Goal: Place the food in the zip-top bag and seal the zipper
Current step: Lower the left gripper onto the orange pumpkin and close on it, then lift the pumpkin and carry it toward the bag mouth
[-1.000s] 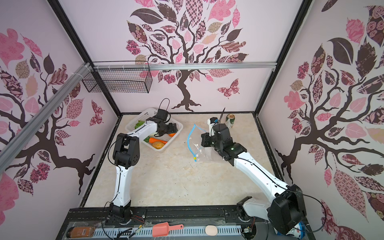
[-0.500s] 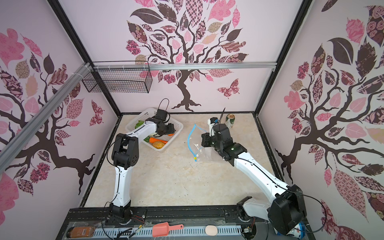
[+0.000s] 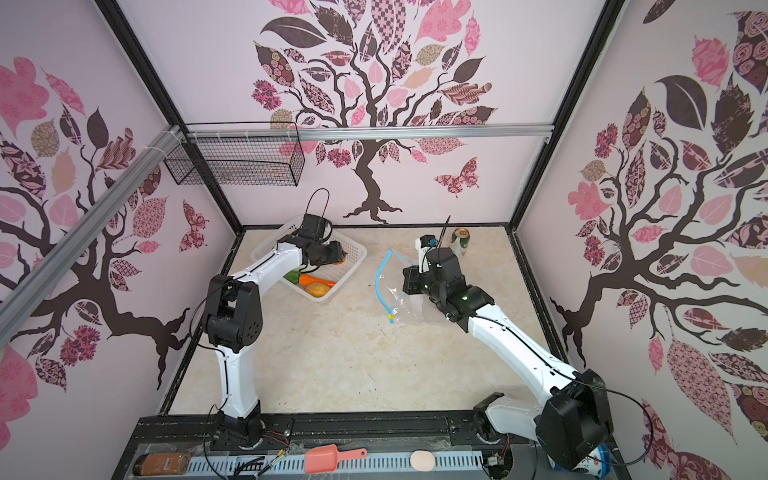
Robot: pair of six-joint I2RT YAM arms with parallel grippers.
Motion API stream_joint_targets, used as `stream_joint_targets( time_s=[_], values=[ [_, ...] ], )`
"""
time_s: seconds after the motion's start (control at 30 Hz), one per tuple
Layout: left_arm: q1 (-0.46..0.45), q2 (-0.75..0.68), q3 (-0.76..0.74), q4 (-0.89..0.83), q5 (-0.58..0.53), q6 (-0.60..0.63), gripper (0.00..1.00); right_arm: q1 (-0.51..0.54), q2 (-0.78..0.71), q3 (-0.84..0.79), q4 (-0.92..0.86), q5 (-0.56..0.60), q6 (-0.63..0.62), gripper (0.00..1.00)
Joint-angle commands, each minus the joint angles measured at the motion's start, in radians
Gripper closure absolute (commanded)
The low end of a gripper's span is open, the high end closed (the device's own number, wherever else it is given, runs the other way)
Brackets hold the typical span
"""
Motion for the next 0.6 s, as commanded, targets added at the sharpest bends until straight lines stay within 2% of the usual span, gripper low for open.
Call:
stream_joint_targets(
  time_s=[0.0,0.1,0.37,0.57],
  values=[
    [0.003,-0.061,-0.047,0.023,0.019,-0.021,0.63,-0.002,-0.025,-0.004,0.003,-0.012,0.002,1.00],
    [0.004,-0.127,-0.083,0.027,0.051,-0.037,0.63,-0.002,-0.027,-0.010,0.013,-0.018,0.005,1.00],
    [-0.002,-0.356,-0.257,0.082,0.250,-0.092,0.63,-0.002,-0.028,-0.029,0.038,-0.043,0.009,1.00],
    [-0.045,-0.524,-0.363,0.099,0.382,-0.099,0.62,-0.002,-0.005,-0.026,0.060,-0.064,0.012,1.00]
  ],
)
